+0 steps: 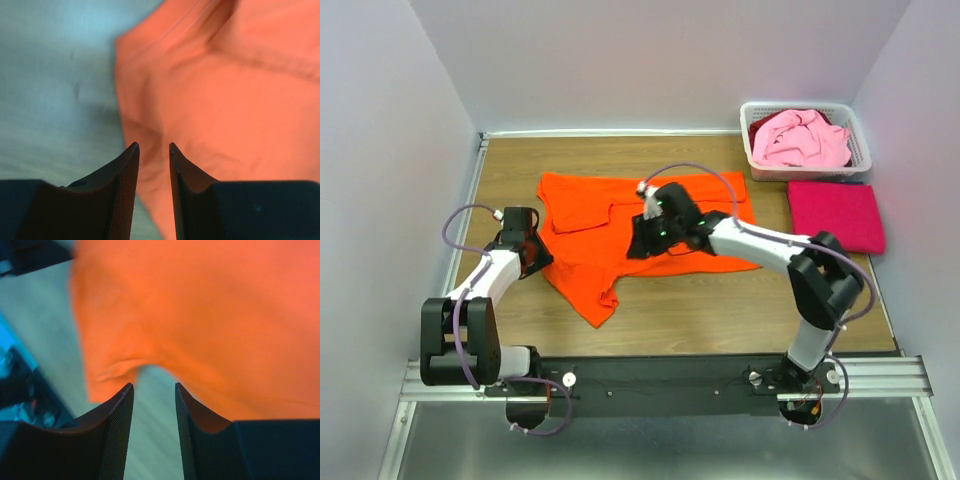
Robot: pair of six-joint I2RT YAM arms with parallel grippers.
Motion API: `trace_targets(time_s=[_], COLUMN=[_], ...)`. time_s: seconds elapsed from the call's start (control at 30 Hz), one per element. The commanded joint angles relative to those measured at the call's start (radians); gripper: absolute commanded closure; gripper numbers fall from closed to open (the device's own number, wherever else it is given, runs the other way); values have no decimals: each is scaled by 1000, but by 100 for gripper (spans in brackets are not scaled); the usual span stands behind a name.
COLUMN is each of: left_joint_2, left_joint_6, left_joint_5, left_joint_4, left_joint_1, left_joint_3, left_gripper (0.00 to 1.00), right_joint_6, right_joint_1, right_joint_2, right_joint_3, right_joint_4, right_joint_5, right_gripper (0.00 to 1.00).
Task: Fold and stack the t-shirts
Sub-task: Fold the tshirt
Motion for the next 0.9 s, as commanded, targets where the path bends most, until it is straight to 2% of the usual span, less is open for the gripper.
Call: trace_targets(time_s=[0.0, 0.13, 0.43, 0.57, 0.87], left_joint_2=[-70, -41, 79, 128, 143], left_joint_6=[-89, -70, -32, -24, -7], left_joint_5=[-1, -50, -44, -33, -92], left_joint_4=[64, 85, 108, 111, 81], left_joint_1=[3, 20, 21, 23, 38], left_joint_3=[-52, -43, -16, -11, 1], left_gripper=[63, 64, 65, 66, 66], right_joint_6=[44, 32, 73, 76, 36], right_joint_1=[162, 266, 288, 288, 259], right_joint_2=[91, 192, 358, 358, 266], right_joint_3=[89, 187, 263, 220, 99], right_joint_4=[-12, -12, -23, -52, -119], right_joint_5=[-72, -73, -55, -52, 99], right_gripper=[55, 56, 56, 56, 56])
